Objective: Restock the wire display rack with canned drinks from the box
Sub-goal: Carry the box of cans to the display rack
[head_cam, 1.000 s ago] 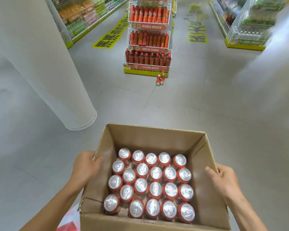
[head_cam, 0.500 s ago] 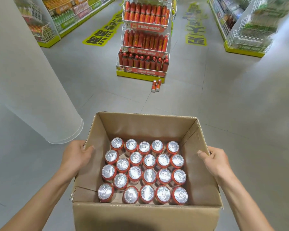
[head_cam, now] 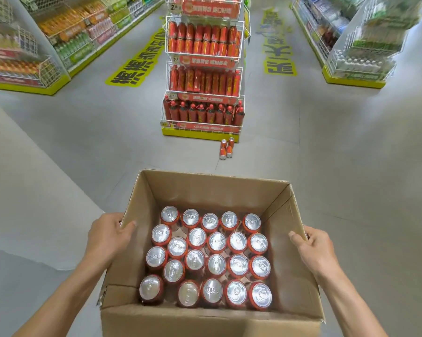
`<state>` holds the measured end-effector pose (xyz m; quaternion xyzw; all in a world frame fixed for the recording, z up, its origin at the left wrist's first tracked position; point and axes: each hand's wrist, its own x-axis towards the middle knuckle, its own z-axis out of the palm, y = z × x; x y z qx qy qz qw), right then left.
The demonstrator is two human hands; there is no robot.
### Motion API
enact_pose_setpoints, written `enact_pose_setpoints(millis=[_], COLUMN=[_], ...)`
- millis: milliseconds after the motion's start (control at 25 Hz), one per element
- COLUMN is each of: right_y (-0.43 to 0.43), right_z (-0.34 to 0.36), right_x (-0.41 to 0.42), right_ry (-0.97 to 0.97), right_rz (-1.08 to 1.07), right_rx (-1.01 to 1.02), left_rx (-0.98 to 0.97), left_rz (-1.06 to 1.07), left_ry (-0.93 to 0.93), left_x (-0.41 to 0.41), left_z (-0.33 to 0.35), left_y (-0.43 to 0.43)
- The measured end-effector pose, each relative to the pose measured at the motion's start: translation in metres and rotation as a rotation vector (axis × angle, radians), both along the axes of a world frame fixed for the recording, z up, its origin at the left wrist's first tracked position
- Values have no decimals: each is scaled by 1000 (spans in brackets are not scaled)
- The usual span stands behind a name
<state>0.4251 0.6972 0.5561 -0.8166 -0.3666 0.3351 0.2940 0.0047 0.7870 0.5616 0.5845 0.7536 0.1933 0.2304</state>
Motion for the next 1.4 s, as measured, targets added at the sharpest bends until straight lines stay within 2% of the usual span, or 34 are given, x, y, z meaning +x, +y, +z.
enact_pose_setpoints(millis=[280,560,760,1080,1240,1400], right_y=[201,395,515,684,778,875], right_z=[-1,6,-12,-33,-67,-91], right_x=[14,19,-1,-38,-35,-36], right_ry=[62,23,-16,85,72,53], right_rz=[85,152,82,-62,-56,-5], right_rx=[-42,-37,-20,-34,-39,-34], left_rx=[-22,-15,-39,-91,-87,-74], left_rz=[109,180,122,32,33,35], left_ry=[18,-15,-53,-41,-74,-4], left_x=[14,12,-7,-32,-33,-34], left_z=[-16,-27,-41,-36,-53,-81], left_y=[168,324,469,690,776,862])
